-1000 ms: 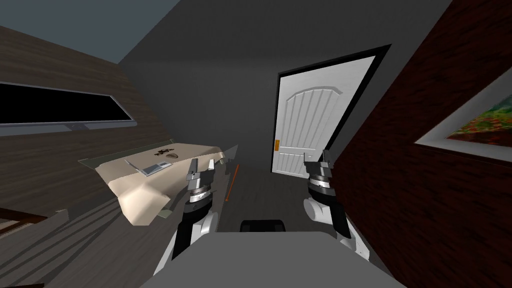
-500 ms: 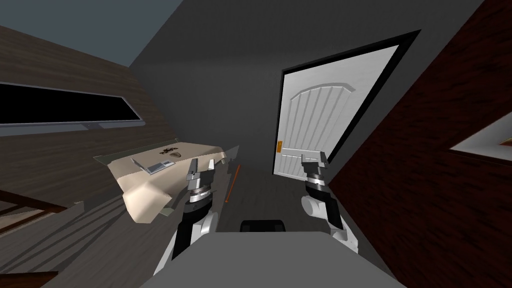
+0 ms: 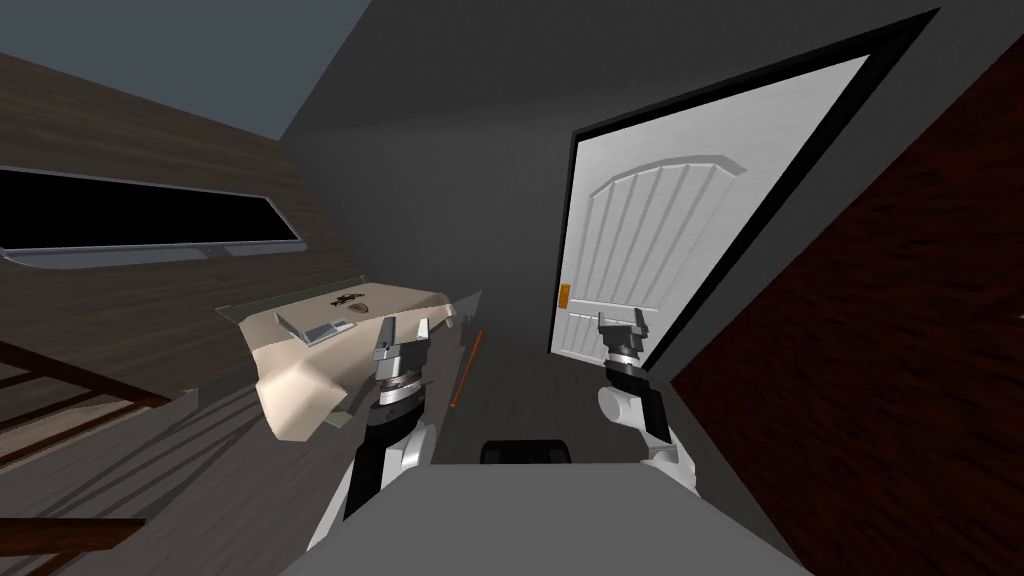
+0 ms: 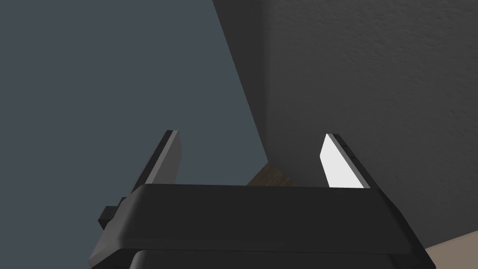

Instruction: Pull the door open

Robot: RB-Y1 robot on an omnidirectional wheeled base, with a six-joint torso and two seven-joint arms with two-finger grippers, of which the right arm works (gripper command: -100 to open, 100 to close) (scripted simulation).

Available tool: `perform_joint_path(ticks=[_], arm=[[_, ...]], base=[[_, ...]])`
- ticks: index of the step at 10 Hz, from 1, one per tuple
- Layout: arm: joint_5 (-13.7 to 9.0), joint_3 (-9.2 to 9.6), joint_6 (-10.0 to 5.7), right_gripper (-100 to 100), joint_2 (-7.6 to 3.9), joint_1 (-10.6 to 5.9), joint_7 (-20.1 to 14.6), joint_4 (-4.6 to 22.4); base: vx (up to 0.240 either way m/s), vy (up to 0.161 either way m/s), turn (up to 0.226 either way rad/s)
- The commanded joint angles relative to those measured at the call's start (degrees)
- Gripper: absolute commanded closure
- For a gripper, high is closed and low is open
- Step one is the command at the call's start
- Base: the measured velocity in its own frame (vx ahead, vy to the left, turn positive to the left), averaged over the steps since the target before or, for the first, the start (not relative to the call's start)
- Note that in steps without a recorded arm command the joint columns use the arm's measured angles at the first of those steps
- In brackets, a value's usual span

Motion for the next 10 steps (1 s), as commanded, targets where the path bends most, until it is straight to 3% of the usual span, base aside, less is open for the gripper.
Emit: perform_joint_path(ticks=[1,7,8,10], arm=[[-2.46,-0.09,0.44,-100,-0.13,-1.18,-1.21,2.08],[-11.35,-0.26,0.73,-100,-0.81,-5.79,-5.93,11.25],[-11.35,-0.26,0.73,-100,-0.81,-5.79,-5.93,11.25],[-14.27,-0.31,0.82,-100,-0.99,-7.31,-7.48,14.27]], base=[[0.095,-0.032,0.087],[0.090,-0.057,0.089],[0.062,-0.032,0.037],[0.058,-0.027,0.078]])
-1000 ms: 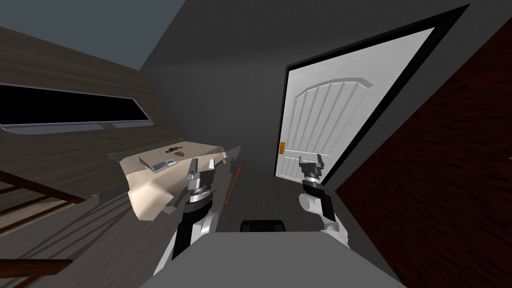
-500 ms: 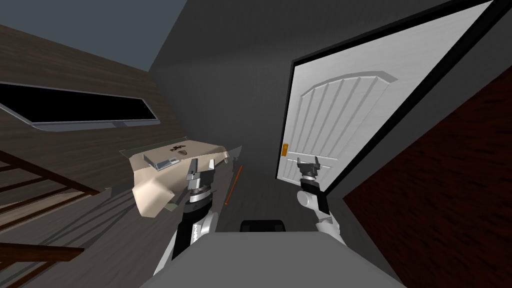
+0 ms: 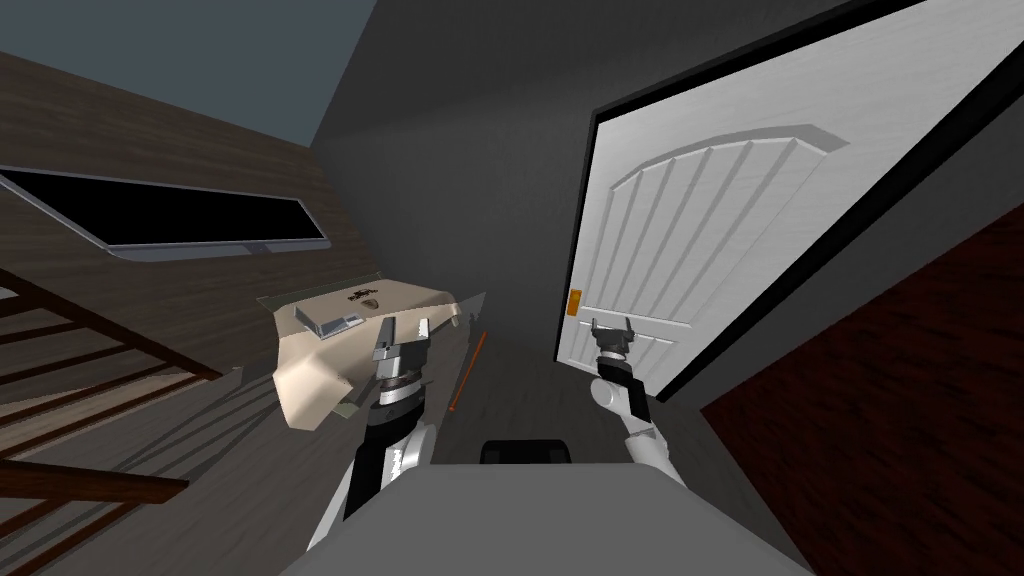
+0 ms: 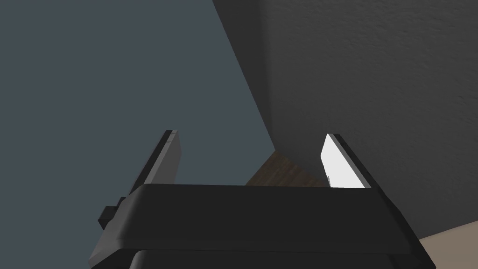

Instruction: Pull the door open

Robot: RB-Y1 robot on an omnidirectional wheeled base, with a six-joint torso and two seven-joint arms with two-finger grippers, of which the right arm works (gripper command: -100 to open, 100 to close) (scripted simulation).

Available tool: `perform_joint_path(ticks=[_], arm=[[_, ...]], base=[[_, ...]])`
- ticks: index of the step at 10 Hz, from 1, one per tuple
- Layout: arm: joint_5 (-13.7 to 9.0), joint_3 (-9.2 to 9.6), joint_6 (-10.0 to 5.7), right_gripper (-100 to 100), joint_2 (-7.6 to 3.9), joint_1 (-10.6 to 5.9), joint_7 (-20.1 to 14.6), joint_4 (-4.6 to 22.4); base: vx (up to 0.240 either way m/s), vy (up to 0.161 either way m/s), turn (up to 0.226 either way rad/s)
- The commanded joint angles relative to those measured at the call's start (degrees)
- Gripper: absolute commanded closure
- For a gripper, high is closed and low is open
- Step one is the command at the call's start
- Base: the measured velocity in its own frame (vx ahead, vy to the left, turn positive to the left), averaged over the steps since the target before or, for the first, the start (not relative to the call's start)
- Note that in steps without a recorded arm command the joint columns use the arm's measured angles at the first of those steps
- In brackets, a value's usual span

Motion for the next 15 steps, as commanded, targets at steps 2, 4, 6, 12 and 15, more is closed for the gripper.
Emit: perform_joint_path(ticks=[2,4,6,12,15], arm=[[-3.78,-0.06,0.21,-100,-0.14,-1.63,-2.06,3.45],[-6.59,-0.11,0.30,-100,-0.27,-3.09,-3.55,6.34],[-9.30,-0.16,0.39,-100,-0.39,-4.49,-4.98,9.14],[-16.70,-0.30,0.63,-100,-0.63,-8.33,-8.91,16.78],[-19.86,-0.36,0.73,-100,-0.71,-9.96,-10.58,20.04]], base=[[0.081,-0.048,0.091],[0.105,-0.063,0.082],[0.086,-0.053,0.088],[0.086,-0.058,0.074],[0.073,-0.044,0.067]])
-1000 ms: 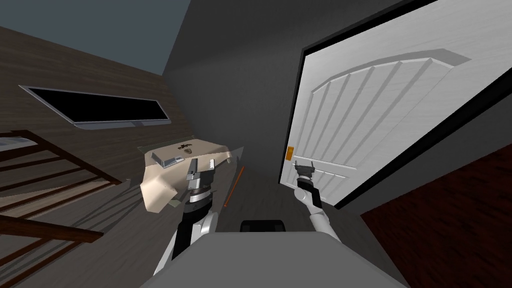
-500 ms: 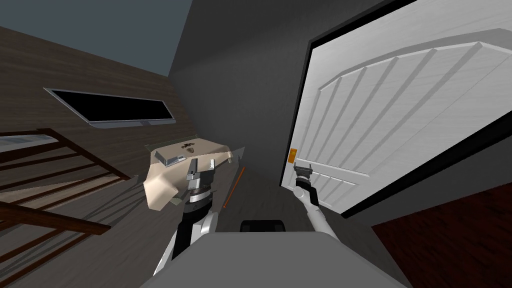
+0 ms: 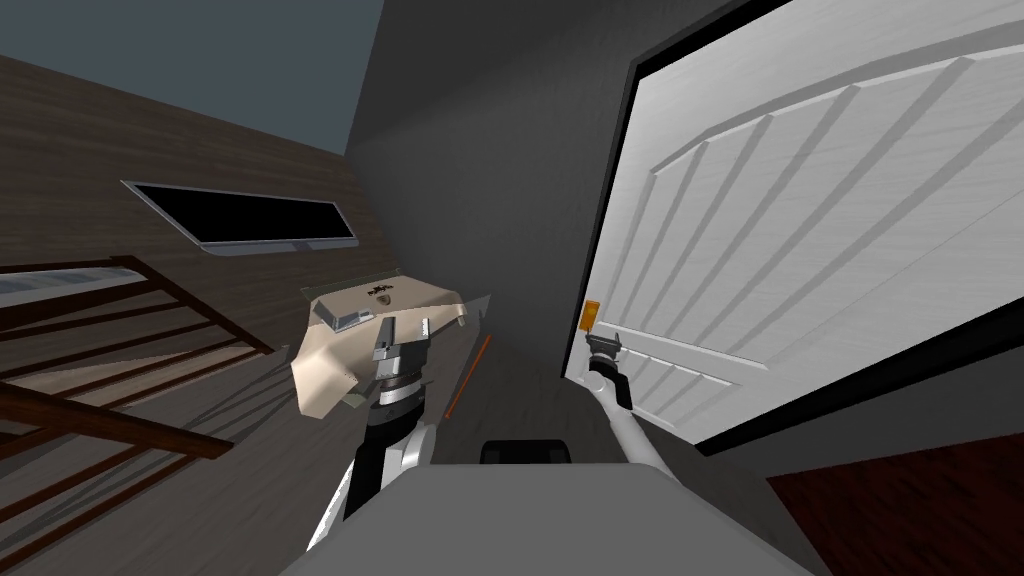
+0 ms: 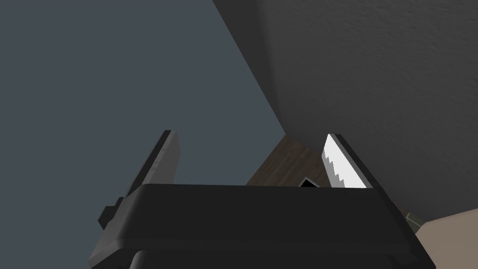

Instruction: Pull the door open

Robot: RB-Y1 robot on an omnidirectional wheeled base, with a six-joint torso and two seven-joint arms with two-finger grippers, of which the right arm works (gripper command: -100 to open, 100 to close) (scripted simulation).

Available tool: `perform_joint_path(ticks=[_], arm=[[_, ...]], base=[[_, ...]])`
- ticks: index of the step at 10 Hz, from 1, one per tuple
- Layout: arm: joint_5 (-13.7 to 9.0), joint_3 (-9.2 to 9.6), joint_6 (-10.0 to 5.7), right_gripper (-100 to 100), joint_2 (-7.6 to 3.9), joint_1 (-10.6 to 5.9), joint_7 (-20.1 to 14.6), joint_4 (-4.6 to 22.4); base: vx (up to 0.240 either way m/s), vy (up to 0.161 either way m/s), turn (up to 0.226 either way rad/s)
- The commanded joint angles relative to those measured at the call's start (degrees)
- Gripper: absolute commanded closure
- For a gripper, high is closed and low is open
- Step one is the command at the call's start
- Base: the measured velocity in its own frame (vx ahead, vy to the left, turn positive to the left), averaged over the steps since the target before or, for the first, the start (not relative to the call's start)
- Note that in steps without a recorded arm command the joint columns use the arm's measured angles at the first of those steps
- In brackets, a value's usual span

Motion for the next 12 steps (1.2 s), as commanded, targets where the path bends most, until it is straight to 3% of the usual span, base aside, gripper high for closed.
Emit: perform_joint_path(ticks=[1,7,8,9,12], arm=[[-1.66,-0.09,0.06,-100,-0.03,-1.00,-0.88,1.80],[-7.44,-0.20,0.24,-100,-0.11,-3.99,-3.94,7.76],[-6.81,-0.14,0.09,-100,-0.06,-3.88,-3.62,7.40],[-6.99,-0.22,0.43,-100,-1.75,-3.23,-5.53,7.79],[-7.08,-0.33,0.85,-100,-3.84,-2.33,-7.77,8.12]], base=[[0.069,-0.051,0.068],[0.084,-0.062,0.058],[0.042,-0.029,0.016],[0.121,0.013,0.027],[0.147,-0.015,0.019]])
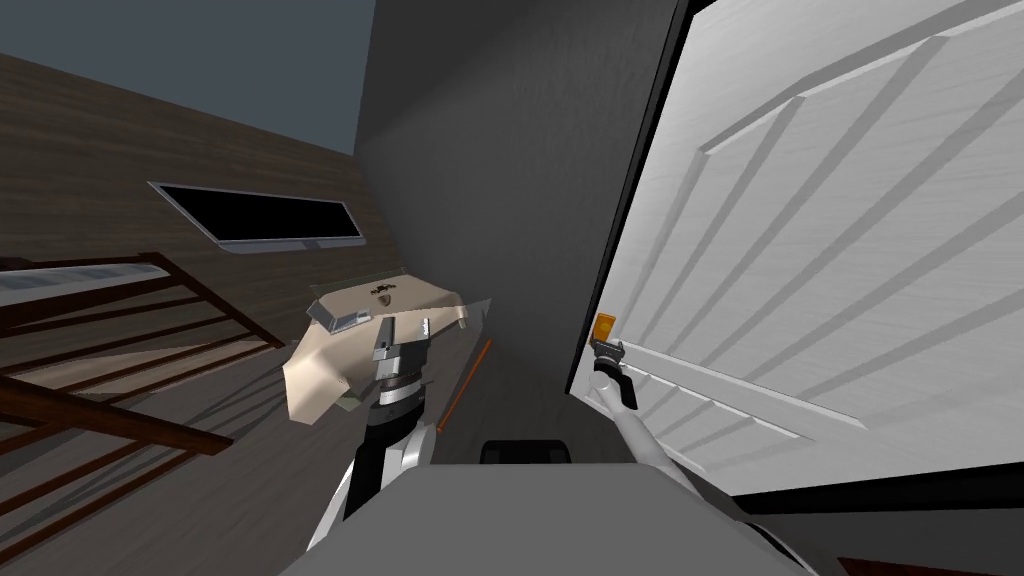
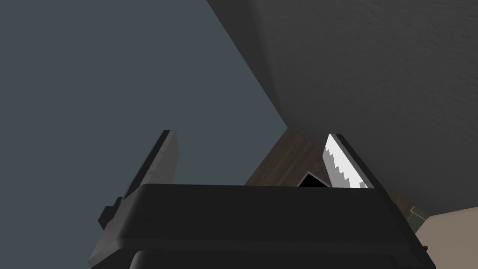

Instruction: Pull the door open

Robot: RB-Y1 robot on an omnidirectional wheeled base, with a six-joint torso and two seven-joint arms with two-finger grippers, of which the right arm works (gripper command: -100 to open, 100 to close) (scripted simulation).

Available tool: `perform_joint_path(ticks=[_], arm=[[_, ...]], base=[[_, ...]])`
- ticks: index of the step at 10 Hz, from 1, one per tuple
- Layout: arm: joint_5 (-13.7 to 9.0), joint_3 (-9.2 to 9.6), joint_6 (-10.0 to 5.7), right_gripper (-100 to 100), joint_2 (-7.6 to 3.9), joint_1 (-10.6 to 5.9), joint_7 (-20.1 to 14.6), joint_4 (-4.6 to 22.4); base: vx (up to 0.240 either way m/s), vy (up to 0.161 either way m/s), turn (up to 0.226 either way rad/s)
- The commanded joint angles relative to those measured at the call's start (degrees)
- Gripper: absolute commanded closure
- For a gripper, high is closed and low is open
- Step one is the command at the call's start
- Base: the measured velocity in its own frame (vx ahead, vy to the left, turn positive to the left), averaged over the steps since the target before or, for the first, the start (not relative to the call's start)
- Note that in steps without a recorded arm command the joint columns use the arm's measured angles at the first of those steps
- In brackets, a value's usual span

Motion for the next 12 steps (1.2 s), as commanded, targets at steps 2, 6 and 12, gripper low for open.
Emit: perform_joint_path(ticks=[2,6,12], arm=[[-0.02,0.00,0.33,-100,-2.10,1.13,-2.52,0.25],[-0.20,-0.20,1.17,-100,-6.26,2.92,-6.98,0.92],[-0.38,-0.41,1.83,100,-8.84,4.68,-9.55,0.62]], base=[[0.105,0.002,0.022],[0.115,-0.002,0.025],[0.098,-0.009,0.012]])
